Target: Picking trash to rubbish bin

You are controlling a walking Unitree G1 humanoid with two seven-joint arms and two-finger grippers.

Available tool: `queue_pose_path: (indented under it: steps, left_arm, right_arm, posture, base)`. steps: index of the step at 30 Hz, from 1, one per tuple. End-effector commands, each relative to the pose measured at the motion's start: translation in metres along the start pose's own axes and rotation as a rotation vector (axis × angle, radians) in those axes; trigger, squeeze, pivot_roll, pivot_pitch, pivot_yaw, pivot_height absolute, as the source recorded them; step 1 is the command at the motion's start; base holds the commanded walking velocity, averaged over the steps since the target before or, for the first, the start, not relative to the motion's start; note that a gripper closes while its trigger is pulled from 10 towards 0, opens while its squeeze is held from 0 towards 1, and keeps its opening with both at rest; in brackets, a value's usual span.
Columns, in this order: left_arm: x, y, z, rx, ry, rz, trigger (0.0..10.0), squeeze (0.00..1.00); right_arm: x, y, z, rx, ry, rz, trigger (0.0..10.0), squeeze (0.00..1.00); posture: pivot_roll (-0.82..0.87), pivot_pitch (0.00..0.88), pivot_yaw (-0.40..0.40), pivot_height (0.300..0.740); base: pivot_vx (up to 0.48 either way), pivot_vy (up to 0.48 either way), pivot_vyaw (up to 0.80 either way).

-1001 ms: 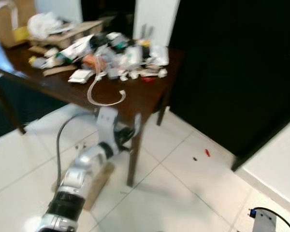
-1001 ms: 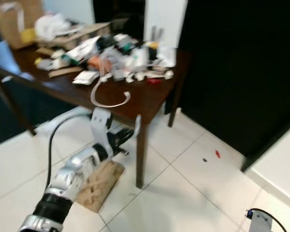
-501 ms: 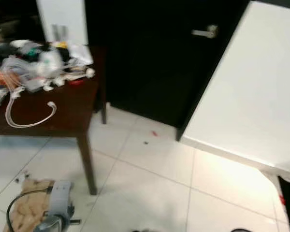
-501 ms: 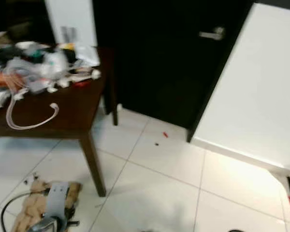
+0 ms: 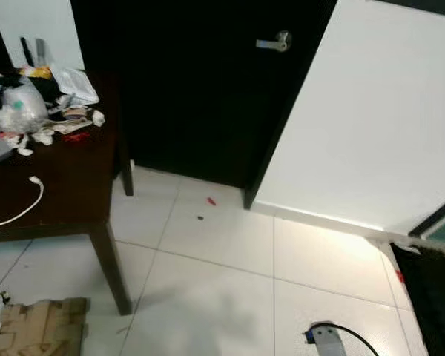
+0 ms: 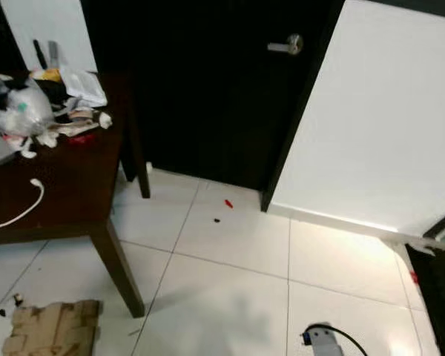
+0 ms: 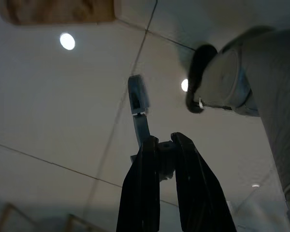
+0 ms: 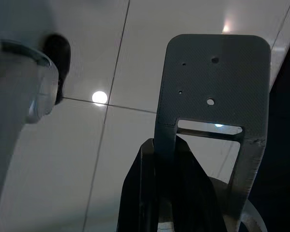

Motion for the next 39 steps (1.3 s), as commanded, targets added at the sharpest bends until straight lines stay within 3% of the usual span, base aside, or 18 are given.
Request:
queue_pose_path:
  steps: [1,3,4,6,11,26,39]
  left_arm:
    - [-0.008,0.002,0.001,-0.011,-0.012,0.005,10.0,0.0]
    - [-0.009,0.004,0.001,-0.012,-0.014,0.015,10.0,0.0]
    - [-0.009,0.004,0.001,-0.012,-0.014,0.015,10.0,0.0]
    - [-0.01,0.007,0.001,-0.012,-0.016,0.034,10.0,0.0]
    - [-0.01,0.01,0.002,-0.016,-0.014,0.067,10.0,0.0]
    - [-0.016,0.0,0.002,0.002,-0.025,0.133,10.0,0.0]
    - [-0.017,0.001,0.002,-0.003,-0.026,0.141,10.0,0.0]
  right_arm:
    - [-0.005,-0.009,0.0,0.029,-0.007,-0.033,10.0,0.0]
    - [0.008,-0.004,0.0,0.013,0.035,-0.148,10.0,0.0]
    - [0.008,-0.004,0.0,0.013,0.035,-0.148,10.0,0.0]
    - [0.02,0.002,-0.001,-0.006,0.074,-0.238,10.0,0.0]
    - [0.03,0.005,-0.002,-0.021,0.107,-0.315,10.0,0.0]
    - [0.026,-0.012,-0.002,0.026,0.101,-0.38,10.0,0.0]
    - [0.025,-0.018,-0.002,0.045,0.097,-0.411,10.0,0.0]
  posture:
    - [0.16,0.099,-0.064,0.74]
    - [0.16,0.098,-0.071,0.74]
    - [0.16,0.098,-0.071,0.74]
    - [0.16,0.094,-0.073,0.74]
    - [0.17,0.093,-0.072,0.74]
    - [0.18,0.092,-0.074,0.74]
    - [0.18,0.093,-0.082,0.74]
  base:
    - [0.0,0.0,-0.8]
    - [0.0,0.0,-0.8]
    - [0.0,0.0,-0.8]
    - [0.0,0.0,-0.8]
    - [0.0,0.0,-0.8]
    - [0.0,0.0,-0.8]
    - [0.0,0.0,-0.8]
Point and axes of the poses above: a point about 5 cm out from each wrist's last joint towards the gripper, its own z axis pointing out of the wrist towards the gripper, its own y axis along the axis of the wrist's last joint, x = y × z, the point moved 4 cm from there along z, pointing out of the wrist towards the gripper, and after that the axes turned 2 degrees about z, right-handed, at the moved point
